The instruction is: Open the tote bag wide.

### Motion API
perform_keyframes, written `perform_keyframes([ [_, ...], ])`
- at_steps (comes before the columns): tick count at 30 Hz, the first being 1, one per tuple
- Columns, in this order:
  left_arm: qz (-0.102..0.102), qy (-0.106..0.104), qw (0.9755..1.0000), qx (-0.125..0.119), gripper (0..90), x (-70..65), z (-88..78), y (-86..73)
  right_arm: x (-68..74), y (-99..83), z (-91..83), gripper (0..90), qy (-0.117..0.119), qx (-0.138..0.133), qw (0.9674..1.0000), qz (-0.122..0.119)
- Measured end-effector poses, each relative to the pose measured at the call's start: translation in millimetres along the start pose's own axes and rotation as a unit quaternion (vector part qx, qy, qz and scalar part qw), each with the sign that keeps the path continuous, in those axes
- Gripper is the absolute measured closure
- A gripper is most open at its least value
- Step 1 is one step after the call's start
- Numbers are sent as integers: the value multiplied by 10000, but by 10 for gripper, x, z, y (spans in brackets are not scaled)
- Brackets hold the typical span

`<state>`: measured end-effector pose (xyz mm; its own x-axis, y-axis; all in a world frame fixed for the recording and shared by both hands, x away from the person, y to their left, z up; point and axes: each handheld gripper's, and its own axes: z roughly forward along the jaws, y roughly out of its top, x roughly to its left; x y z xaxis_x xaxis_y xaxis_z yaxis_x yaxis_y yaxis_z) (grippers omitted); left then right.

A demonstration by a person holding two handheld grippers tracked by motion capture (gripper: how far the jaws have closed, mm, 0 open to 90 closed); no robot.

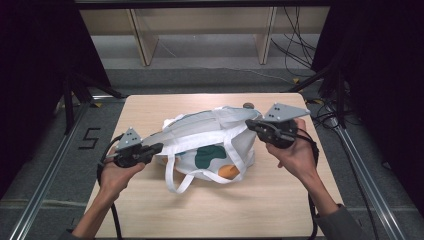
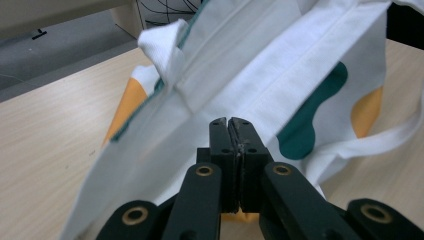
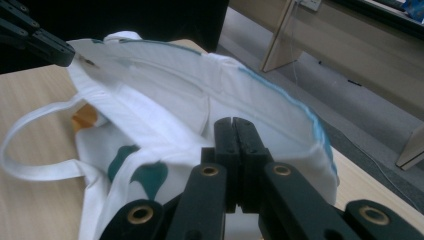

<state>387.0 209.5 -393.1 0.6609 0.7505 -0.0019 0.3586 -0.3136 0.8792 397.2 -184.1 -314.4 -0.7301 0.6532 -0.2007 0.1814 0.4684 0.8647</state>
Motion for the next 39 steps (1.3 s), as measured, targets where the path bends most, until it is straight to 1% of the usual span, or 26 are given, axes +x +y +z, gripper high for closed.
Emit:
perform_keyframes([
  [5,-113,58,9999,-74,878,153,117,239,-128,113,249,900,-131,345,9993,-19],
  [7,-146,101,9998,-39,876,204,157,285,-165,101,334,900,-186,449,9988,-69],
  [10,-291,58,9996,-7,876,292,233,294,-245,54,434,900,-221,755,9969,-45],
  [12,-310,51,9995,16,877,316,258,285,-288,-7,507,900,-270,850,9960,37],
  [13,-286,81,9995,140,877,359,302,257,-305,-44,542,900,-254,933,9953,84],
  [16,-312,212,9990,237,881,397,365,215,-346,-125,608,900,-316,1103,9933,158],
  [17,-424,235,9983,331,884,488,426,151,-384,-226,669,900,-321,1238,9912,336],
  [20,-714,229,9962,432,892,608,542,56,-444,-398,760,900,-285,1403,9887,436],
  [21,-696,282,9957,549,893,645,575,26,-451,-459,798,900,-264,1477,9875,492],
  [22,-696,282,9957,549,894,645,575,26,-458,-524,836,900,-268,1583,9856,524],
  [23,-728,417,9942,666,895,725,657,-51,-463,-588,877,900,-256,1647,9843,574],
  [24,-728,417,9942,666,896,725,657,-51,-463,-588,877,900,-256,1647,9843,574],
  [25,-875,342,9928,740,896,772,707,-104,-476,-719,963,900,-132,1757,9817,722],
  [26,-949,280,9911,892,896,809,754,-155,-476,-719,963,900,-132,1757,9817,722],
  [27,-849,353,9897,1101,897,832,857,-253,-464,-844,1054,900,-97,1851,9786,890],
  [28,-849,353,9897,1101,897,832,857,-253,-463,-905,1097,900,-86,1913,9770,943],
  [29,-948,362,9897,1010,897,844,883,-295,-463,-905,1097,900,-86,1913,9770,943],
  [30,-986,350,9896,988,898,852,883,-305,-454,-999,1153,900,-48,2124,9720,1007],
  [31,-1055,343,9894,937,898,858,884,-315,-435,-1073,1208,900,-71,2094,9729,976],
  [32,-1152,292,9890,877,898,858,892,-320,-414,-1156,1256,900,-50,2127,9721,991],
  [33,-1089,344,9895,889,898,853,891,-317,-402,-1211,1278,900,-65,2091,9727,1001],
  [34,-984,369,9895,995,898,855,882,-305,-402,-1219,1274,900,-52,2125,9713,1072],
  [35,-955,349,9888,1096,898,854,879,-289,-403,-1214,1277,900,-83,2085,9721,1070],
  [37,-853,425,9884,1185,897,838,856,-257,-416,-1120,1240,900,-123,2199,9706,970],
  [38,-850,440,9888,1147,896,816,838,-237,-429,-1081,1215,900,-172,2181,9714,924],
  [39,-792,424,9894,1144,896,809,817,-220,-440,-1029,1183,900,-198,2060,9741,914],
])
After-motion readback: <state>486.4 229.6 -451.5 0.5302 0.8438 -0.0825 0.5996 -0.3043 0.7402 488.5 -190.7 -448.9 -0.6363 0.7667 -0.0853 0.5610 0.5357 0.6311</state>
